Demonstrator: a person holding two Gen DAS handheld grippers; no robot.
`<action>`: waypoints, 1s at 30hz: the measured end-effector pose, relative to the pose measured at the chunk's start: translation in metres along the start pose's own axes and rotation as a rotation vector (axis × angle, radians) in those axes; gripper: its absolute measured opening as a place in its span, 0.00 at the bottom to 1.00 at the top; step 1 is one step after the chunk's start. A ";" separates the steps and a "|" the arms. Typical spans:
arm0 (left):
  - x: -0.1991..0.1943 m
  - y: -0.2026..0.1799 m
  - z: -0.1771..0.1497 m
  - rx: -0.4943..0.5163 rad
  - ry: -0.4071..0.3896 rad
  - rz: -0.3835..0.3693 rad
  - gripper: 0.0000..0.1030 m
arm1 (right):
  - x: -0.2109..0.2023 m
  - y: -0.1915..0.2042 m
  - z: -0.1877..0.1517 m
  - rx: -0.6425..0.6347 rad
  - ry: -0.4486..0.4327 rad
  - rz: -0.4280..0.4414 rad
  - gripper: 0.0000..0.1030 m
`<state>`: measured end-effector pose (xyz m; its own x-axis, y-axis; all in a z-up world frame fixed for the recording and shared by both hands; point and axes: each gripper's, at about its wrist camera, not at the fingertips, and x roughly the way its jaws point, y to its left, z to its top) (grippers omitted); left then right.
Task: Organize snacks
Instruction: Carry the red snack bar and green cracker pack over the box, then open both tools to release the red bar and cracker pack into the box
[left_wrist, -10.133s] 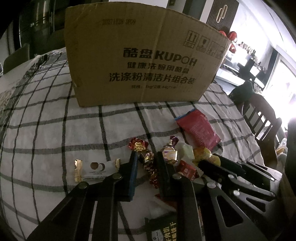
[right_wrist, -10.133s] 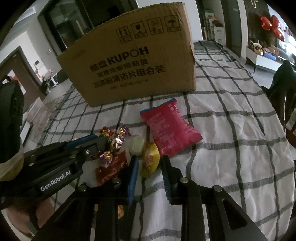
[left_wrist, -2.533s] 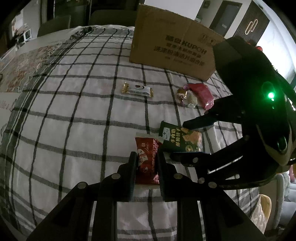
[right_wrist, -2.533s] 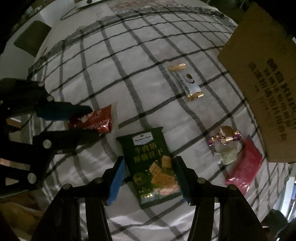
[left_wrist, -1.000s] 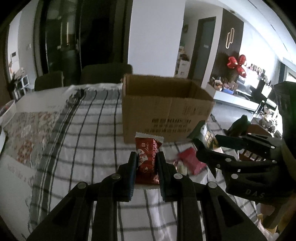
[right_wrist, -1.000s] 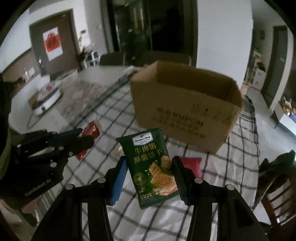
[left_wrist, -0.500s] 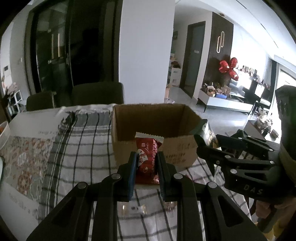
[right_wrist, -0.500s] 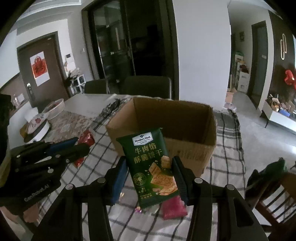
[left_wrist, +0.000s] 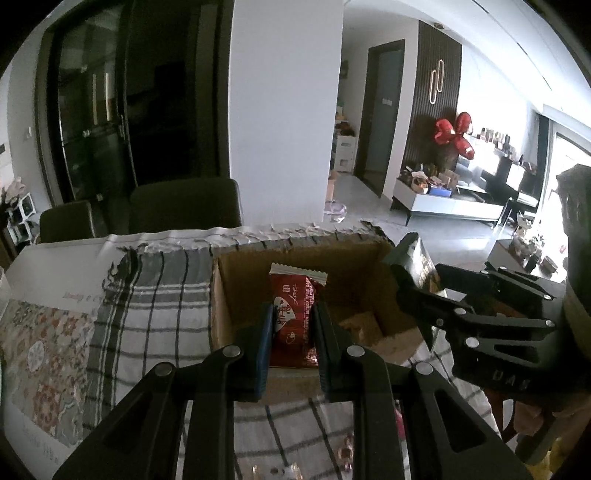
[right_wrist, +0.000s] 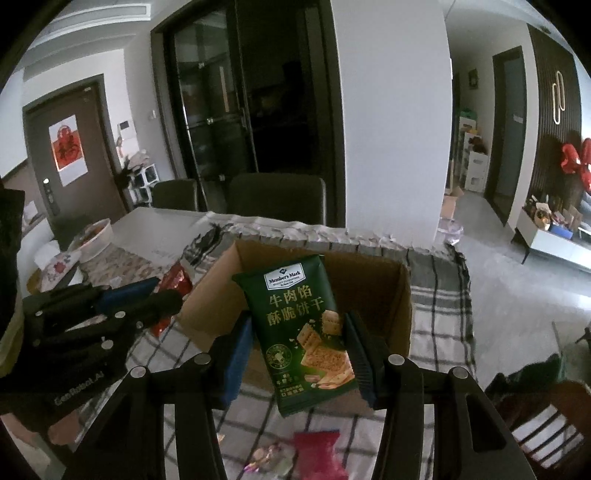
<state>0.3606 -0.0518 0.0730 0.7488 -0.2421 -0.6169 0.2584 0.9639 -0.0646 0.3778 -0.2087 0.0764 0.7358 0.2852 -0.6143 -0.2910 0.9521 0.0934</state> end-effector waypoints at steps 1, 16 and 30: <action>0.006 0.000 0.003 0.000 0.004 -0.002 0.21 | 0.004 -0.002 0.002 0.000 0.004 0.000 0.49; 0.051 0.005 0.015 0.000 0.020 0.008 0.51 | 0.047 -0.026 0.011 0.022 0.023 -0.047 0.51; -0.003 -0.004 -0.013 0.054 -0.061 0.076 0.60 | -0.003 -0.009 -0.015 -0.030 -0.068 -0.183 0.62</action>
<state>0.3495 -0.0532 0.0650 0.8030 -0.1767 -0.5692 0.2307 0.9727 0.0234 0.3690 -0.2197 0.0654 0.8175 0.1157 -0.5642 -0.1661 0.9853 -0.0387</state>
